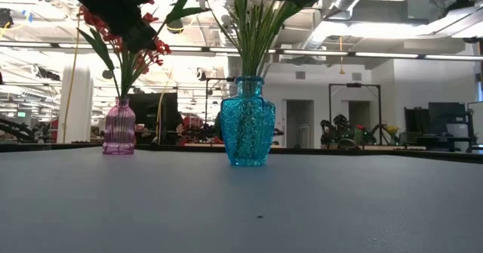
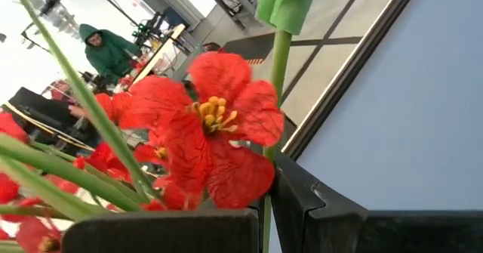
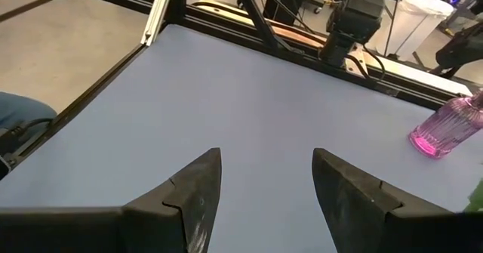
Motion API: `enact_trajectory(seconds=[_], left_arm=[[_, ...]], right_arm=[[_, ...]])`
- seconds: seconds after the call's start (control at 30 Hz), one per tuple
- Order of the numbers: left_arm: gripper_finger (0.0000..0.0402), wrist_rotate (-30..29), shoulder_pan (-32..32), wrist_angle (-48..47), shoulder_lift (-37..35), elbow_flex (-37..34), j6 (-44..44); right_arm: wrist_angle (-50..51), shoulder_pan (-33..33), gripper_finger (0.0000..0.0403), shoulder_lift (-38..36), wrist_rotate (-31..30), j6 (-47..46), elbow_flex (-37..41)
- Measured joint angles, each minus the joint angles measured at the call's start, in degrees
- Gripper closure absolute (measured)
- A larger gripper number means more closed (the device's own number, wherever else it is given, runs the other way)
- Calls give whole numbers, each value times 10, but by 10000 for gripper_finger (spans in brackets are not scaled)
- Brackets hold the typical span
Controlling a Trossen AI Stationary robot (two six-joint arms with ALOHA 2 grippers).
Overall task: Sort flowers into vase by color
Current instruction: Put the red flower into the purple vase
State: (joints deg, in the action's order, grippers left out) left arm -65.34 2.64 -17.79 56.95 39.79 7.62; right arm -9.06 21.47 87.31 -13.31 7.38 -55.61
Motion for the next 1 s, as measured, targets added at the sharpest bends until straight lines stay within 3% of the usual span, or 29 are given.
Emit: enact_trajectory(seconds=[0.47, 1.0], left_arm=[[401, 17, -38, 14, 0, 0, 24], [401, 31, -55, 8, 0, 7, -7]], right_arm=[[12, -3, 171, 0, 0, 1, 0], [23, -3, 171, 0, 0, 6, 0]])
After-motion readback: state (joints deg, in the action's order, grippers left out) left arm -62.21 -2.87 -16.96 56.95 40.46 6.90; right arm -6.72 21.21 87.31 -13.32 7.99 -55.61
